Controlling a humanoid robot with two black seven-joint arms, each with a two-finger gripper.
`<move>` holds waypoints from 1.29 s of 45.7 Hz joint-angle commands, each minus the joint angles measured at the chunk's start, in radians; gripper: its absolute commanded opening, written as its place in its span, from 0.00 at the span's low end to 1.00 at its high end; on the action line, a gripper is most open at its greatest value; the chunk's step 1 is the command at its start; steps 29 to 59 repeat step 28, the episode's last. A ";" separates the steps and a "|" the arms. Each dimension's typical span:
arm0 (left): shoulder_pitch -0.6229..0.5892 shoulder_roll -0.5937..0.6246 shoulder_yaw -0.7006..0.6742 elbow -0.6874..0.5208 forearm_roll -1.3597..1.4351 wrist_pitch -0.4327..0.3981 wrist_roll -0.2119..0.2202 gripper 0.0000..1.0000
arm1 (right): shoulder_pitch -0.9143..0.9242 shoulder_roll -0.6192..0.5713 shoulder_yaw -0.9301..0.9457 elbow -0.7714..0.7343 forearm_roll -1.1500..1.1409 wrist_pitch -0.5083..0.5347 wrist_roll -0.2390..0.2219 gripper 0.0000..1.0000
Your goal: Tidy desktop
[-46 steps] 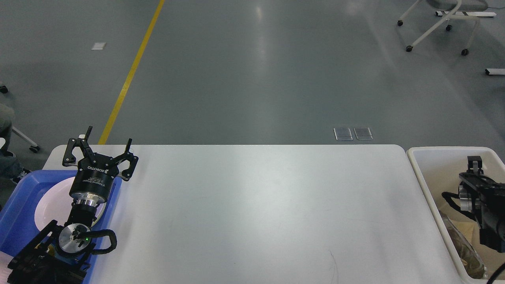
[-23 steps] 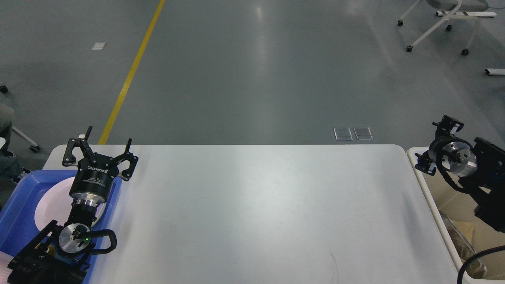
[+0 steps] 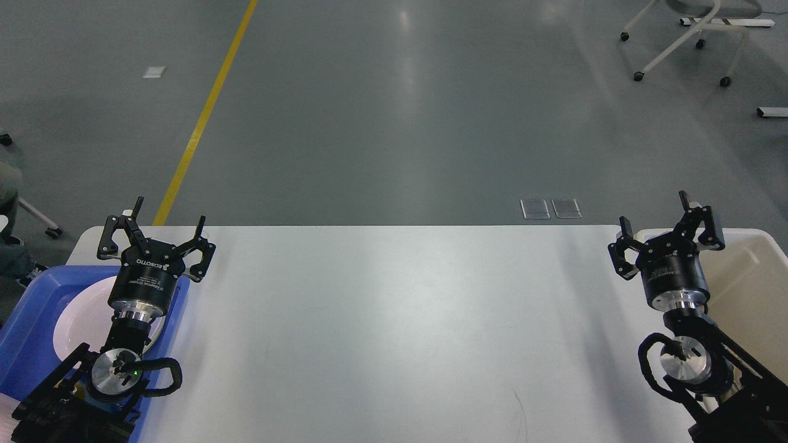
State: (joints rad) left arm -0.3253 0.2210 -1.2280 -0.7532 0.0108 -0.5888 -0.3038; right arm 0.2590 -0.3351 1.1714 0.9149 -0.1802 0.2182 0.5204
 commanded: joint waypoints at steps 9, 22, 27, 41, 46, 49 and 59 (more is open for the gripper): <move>0.000 0.000 -0.001 0.000 0.000 0.000 0.002 0.96 | -0.012 0.016 -0.015 -0.019 -0.097 0.004 -0.019 1.00; 0.000 0.000 0.001 0.000 0.000 0.000 0.002 0.96 | -0.018 0.065 -0.024 -0.027 -0.091 0.004 -0.017 1.00; 0.000 0.000 0.001 0.000 0.000 0.000 0.002 0.96 | -0.020 0.087 -0.016 -0.019 -0.081 0.010 -0.017 1.00; 0.000 0.000 0.001 0.000 0.000 0.000 0.002 0.96 | -0.021 0.087 -0.012 -0.018 -0.078 0.009 -0.017 1.00; 0.000 0.000 0.001 0.000 0.000 0.000 0.002 0.96 | -0.021 0.087 -0.012 -0.018 -0.078 0.009 -0.017 1.00; 0.000 0.000 0.001 0.000 0.000 0.000 0.002 0.96 | -0.021 0.087 -0.012 -0.018 -0.078 0.009 -0.017 1.00; 0.000 0.000 0.001 0.000 0.000 0.000 0.002 0.96 | -0.021 0.087 -0.012 -0.018 -0.078 0.009 -0.017 1.00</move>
